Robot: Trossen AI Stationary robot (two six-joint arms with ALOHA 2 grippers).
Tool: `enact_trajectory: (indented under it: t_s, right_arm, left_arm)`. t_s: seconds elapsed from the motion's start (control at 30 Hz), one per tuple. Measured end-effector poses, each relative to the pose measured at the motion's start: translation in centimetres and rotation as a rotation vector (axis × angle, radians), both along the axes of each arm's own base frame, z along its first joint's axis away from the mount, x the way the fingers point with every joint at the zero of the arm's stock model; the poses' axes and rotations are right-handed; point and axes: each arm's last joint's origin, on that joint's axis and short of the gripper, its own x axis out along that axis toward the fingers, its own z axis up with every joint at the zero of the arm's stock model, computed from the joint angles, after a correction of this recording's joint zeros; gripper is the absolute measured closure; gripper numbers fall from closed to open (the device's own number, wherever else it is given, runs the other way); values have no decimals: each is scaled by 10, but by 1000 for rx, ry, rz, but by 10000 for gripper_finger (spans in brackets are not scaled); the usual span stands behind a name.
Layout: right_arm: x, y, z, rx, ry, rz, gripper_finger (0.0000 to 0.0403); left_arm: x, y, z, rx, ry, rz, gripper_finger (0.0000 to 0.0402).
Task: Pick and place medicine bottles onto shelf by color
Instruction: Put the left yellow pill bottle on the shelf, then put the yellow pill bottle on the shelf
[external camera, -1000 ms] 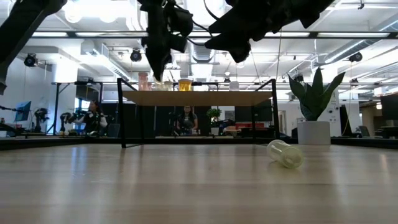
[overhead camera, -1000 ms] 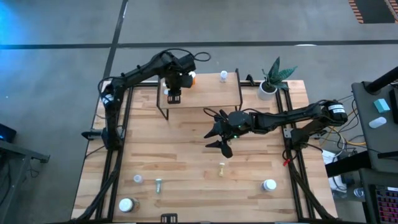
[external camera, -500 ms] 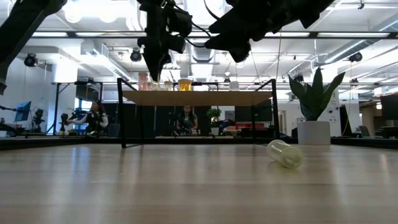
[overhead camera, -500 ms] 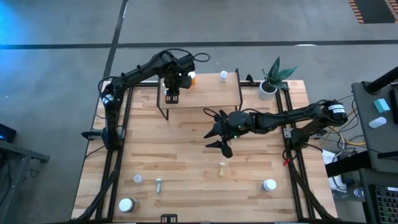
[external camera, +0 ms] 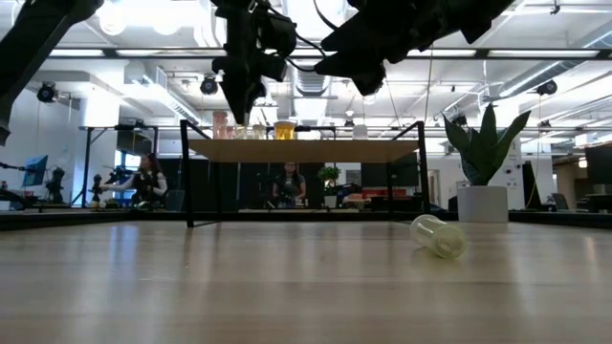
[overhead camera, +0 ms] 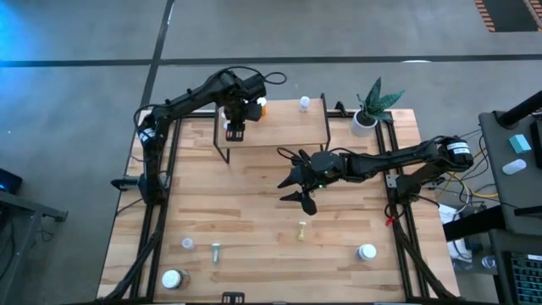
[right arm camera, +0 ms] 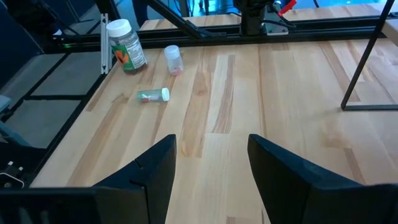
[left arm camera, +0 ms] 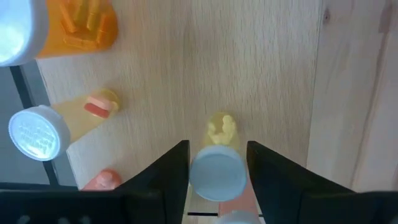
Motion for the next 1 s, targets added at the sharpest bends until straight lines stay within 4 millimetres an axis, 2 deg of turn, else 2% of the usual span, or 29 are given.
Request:
enact_trajectory:
  t_s: [0.33,0.57,0.73,1.0]
  right_arm:
    - [0,0,0,-3,-1,1,213]
    - [0,0,0,-8,-2,3,213]
    - [0,0,-1,-7,6,3,213]
    - [-1,0,-2,-8,18,3,213]
  left_arm:
    - [1,0,1,7,-11,-1,257]
    - [-1,-1,10,22,-35,0,257]
    - [-6,-4,24,36,-46,3,257]
    - [-27,-16,55,89,-130,6,257]
